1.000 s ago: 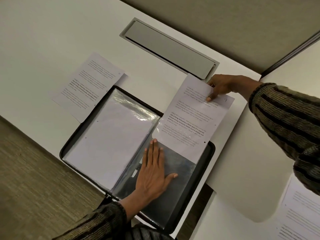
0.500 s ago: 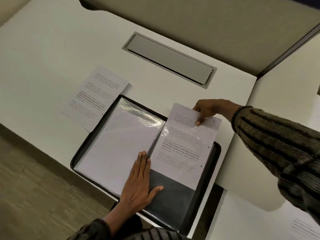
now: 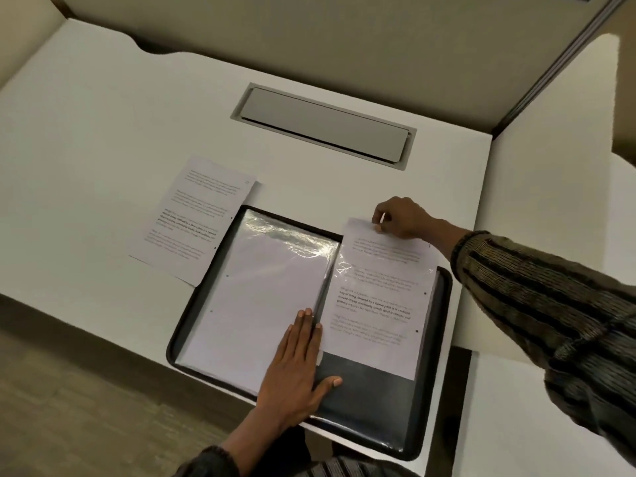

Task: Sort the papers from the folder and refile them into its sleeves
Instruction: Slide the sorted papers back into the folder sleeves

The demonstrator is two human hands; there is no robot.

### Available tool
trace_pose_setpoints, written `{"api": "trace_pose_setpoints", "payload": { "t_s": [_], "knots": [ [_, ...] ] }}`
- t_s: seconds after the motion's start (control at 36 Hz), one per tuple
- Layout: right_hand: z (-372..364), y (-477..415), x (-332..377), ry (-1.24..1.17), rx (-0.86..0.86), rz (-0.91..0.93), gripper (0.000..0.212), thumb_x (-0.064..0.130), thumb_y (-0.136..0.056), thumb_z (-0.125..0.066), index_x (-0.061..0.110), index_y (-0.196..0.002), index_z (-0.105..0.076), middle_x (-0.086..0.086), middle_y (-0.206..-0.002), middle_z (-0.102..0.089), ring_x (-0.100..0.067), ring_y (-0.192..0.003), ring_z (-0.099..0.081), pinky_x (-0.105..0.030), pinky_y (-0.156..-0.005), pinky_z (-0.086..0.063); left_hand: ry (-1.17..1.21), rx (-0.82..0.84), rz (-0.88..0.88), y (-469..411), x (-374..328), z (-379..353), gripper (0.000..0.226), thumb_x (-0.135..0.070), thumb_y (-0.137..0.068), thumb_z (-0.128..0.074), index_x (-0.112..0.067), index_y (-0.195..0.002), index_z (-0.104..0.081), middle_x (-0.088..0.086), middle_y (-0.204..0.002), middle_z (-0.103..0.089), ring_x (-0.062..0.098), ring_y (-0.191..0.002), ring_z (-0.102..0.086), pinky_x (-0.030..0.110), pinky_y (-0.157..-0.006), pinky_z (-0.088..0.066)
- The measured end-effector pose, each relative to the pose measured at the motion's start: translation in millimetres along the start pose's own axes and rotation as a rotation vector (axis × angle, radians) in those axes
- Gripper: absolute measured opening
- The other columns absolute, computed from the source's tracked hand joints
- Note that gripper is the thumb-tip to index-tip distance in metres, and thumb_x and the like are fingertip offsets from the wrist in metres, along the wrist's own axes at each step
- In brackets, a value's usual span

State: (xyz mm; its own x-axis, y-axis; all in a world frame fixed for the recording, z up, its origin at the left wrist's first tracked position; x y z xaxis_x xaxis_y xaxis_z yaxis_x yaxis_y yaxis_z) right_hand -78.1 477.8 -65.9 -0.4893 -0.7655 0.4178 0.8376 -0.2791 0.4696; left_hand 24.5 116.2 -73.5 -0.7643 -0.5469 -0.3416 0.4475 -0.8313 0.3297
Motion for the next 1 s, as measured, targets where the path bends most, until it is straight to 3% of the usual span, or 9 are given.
{"api": "trace_pose_setpoints", "payload": {
  "t_s": [0.08, 0.22, 0.36, 0.5, 0.56, 0.64, 0.75, 0.86, 1.0],
  "knots": [
    [-6.5, 5.8, 1.1, -0.07, -0.02, -0.034, 0.01, 0.021, -0.09, -0.08, 0.019, -0.099, -0.078, 0.004, -0.089, -0.067, -0.02, -0.092, -0.066, -0.028, -0.079, -0.043, 0.063, 0.008, 0.009, 0.9, 3.6, 4.2, 0.095, -0.078, -0.103, -0.028, -0.022, -0.167, 0.014, -0.005, -0.171, 0.034, 0.013, -0.157, 0.032, 0.031, -0.127, 0.015],
    [-21.6, 19.6, 3.6, -0.147, -0.006, -0.066, 0.007, 0.022, -0.088, -0.082, 0.022, -0.094, -0.078, 0.011, -0.085, -0.066, -0.014, -0.087, -0.062, -0.026, -0.072, -0.043, 0.104, 0.026, -0.006, 0.8, 12.4, 3.0, 0.086, -0.066, -0.107, -0.035, -0.023, -0.169, 0.007, -0.008, -0.173, 0.03, 0.009, -0.158, 0.029, 0.035, -0.132, 0.002],
    [-42.9, 34.3, 0.2, -0.199, 0.027, -0.089, 0.004, 0.026, -0.088, -0.082, 0.024, -0.091, -0.079, 0.01, -0.086, -0.071, -0.013, -0.088, -0.065, -0.021, -0.071, -0.043, 0.139, 0.051, -0.013, 1.9, 15.4, 3.0, 0.088, -0.068, -0.106, -0.038, -0.028, -0.168, 0.01, -0.014, -0.17, 0.035, 0.006, -0.156, 0.031, 0.031, -0.129, 0.002],
    [-46.1, 45.3, -4.1, -0.326, -0.097, -0.173, 0.051, 0.053, -0.093, -0.073, 0.018, -0.06, -0.056, 0.007, -0.061, -0.052, -0.013, -0.062, -0.047, -0.032, -0.064, -0.036, 0.13, 0.071, -0.041, 2.7, 18.9, 3.2, 0.089, -0.068, -0.105, -0.039, -0.031, -0.167, 0.014, -0.015, -0.168, 0.037, 0.006, -0.156, 0.031, 0.03, -0.127, 0.003],
    [-48.5, 48.6, -1.6, -0.288, -0.107, -0.177, 0.034, 0.057, -0.081, -0.083, 0.027, -0.075, -0.07, 0.012, -0.076, -0.063, -0.007, -0.074, -0.057, -0.029, -0.068, -0.043, 0.124, 0.084, -0.054, 2.9, 20.4, 3.4, 0.09, -0.067, -0.105, -0.039, -0.031, -0.167, 0.016, -0.016, -0.168, 0.038, 0.005, -0.156, 0.032, 0.03, -0.127, 0.004],
    [-54.3, 51.8, 8.5, -0.165, -0.069, -0.159, 0.047, 0.046, -0.067, -0.096, 0.028, -0.102, -0.07, 0.011, -0.096, -0.065, -0.013, -0.092, -0.063, -0.031, -0.078, -0.047, 0.108, 0.108, -0.076, 2.4, 22.3, 2.1, 0.091, -0.065, -0.105, -0.041, -0.03, -0.167, 0.017, -0.016, -0.167, 0.039, 0.005, -0.155, 0.034, 0.029, -0.128, 0.004],
    [-57.0, 53.5, 13.4, -0.159, -0.072, -0.187, 0.043, 0.032, -0.068, -0.095, 0.031, -0.099, -0.066, 0.01, -0.093, -0.065, -0.018, -0.096, -0.066, -0.034, -0.082, -0.051, 0.094, 0.127, -0.105, 1.4, 24.9, 1.5, 0.092, -0.063, -0.105, -0.043, -0.029, -0.167, 0.015, -0.015, -0.167, 0.039, 0.006, -0.155, 0.033, 0.028, -0.128, 0.002],
    [-60.9, 55.4, 18.6, -0.157, -0.024, -0.187, 0.032, 0.031, -0.084, -0.085, 0.026, -0.109, -0.065, 0.0, -0.115, -0.068, -0.022, -0.106, -0.064, -0.034, -0.088, -0.047, 0.103, 0.134, -0.129, 2.2, 24.4, 4.6, 0.093, -0.059, -0.106, -0.047, -0.027, -0.168, 0.015, -0.014, -0.167, 0.039, 0.006, -0.155, 0.033, 0.027, -0.127, 0.003],
    [-59.4, 64.1, 20.1, -0.19, -0.027, -0.215, 0.053, 0.041, -0.071, -0.095, 0.027, -0.11, -0.062, 0.008, -0.11, -0.06, -0.018, -0.105, -0.057, -0.039, -0.091, -0.049, 0.09, 0.14, -0.132, 2.6, 24.9, 3.9, 0.096, -0.056, -0.105, -0.05, -0.029, -0.167, 0.017, -0.015, -0.166, 0.041, 0.005, -0.154, 0.035, 0.026, -0.125, 0.003]
  ]
}}
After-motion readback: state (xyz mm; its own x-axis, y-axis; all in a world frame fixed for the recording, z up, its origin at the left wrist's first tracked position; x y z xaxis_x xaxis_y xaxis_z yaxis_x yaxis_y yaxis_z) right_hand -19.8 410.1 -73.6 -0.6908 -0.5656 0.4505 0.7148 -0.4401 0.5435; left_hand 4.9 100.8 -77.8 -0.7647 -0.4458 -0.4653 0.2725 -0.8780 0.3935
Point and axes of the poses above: each hand's wrist, its own y-axis away from the middle knuckle, its own z-axis out of the back of the hand, x = y × z, the point moved 10 cm from there along -y, towards the middle knuckle
